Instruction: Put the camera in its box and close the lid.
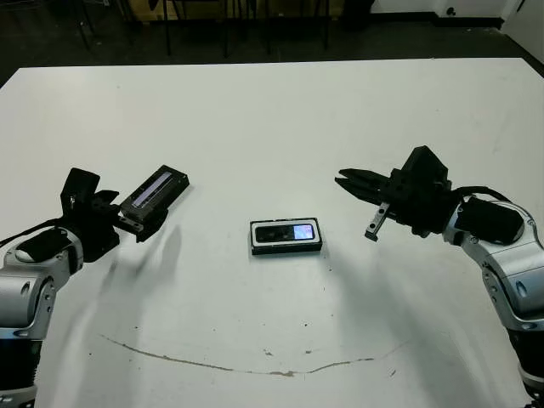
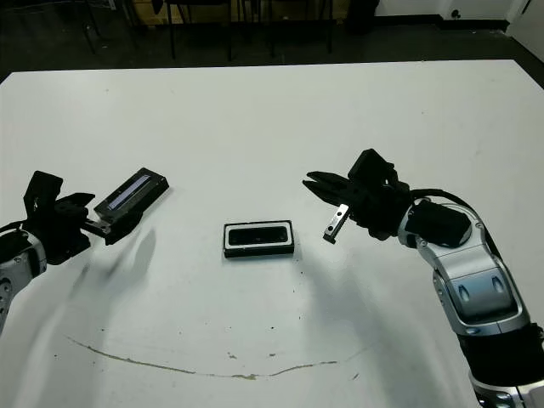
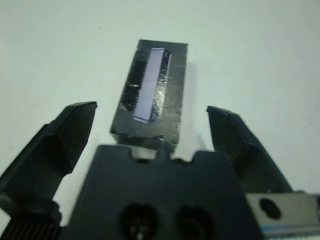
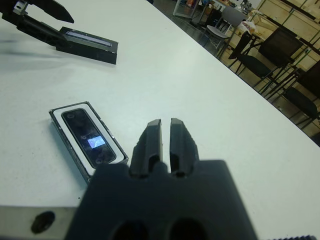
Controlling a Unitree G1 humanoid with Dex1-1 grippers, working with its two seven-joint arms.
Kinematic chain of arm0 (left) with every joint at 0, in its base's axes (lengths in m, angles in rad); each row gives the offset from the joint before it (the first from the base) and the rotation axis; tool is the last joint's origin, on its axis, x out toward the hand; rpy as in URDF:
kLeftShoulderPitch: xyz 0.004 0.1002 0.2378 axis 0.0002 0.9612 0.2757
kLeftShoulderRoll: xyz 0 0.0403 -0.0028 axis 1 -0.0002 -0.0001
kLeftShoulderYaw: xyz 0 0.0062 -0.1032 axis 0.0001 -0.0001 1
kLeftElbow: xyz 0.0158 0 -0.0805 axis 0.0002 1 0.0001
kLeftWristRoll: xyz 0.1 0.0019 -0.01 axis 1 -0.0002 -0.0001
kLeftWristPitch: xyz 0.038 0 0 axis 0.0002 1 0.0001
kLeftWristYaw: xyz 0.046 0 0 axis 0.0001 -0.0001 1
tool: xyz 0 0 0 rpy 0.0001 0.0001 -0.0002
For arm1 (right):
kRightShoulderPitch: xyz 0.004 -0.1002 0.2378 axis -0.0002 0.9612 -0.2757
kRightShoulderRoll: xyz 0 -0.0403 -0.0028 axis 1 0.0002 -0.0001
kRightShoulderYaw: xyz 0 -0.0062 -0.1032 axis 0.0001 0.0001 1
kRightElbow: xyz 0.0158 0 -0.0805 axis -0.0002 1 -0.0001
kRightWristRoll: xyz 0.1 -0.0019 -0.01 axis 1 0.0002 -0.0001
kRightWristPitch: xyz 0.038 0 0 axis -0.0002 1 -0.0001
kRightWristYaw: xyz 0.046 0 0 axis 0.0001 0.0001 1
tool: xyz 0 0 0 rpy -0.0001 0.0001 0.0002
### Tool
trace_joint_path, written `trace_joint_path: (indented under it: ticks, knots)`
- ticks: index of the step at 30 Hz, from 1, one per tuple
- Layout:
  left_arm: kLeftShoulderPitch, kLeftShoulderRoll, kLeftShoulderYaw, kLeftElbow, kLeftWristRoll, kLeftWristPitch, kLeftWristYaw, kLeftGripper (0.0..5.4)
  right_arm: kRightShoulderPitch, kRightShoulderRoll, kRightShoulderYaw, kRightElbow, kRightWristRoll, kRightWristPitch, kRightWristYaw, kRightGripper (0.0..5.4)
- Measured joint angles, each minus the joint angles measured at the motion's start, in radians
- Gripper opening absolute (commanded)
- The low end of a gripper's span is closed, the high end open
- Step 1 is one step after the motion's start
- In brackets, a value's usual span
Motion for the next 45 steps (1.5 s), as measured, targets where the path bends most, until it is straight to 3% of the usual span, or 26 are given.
trace_joint_path:
  ticks: [9,22,32,37,45]
  knots:
    - [0.0,-0.028,0.0,0.021,0.008,-0.004,0.015,5.38,0.002,-0.004,0.0,-0.006,-0.005,-0.001,-0.004,0.0]
    - [-0.047,-0.003,-0.062,0.098,0.011,-0.001,-0.119,5.38,0.007,-0.006,-0.006,-0.012,-0.003,-0.001,-0.006,0.0]
    - [-0.088,0.022,-0.091,0.223,0.098,-0.151,-0.125,5.38,0.02,-0.006,-0.013,-0.001,0.001,-0.021,-0.005,0.0]
    - [-0.093,0.024,-0.082,0.247,0.101,-0.171,-0.123,5.38,0.022,-0.006,-0.013,0.002,-0.001,-0.021,-0.005,0.0]
    - [-0.054,-0.03,-0.046,0.194,0.08,-0.147,-0.052,4.17,0.023,-0.006,-0.013,0.002,-0.001,-0.02,-0.005,0.0]
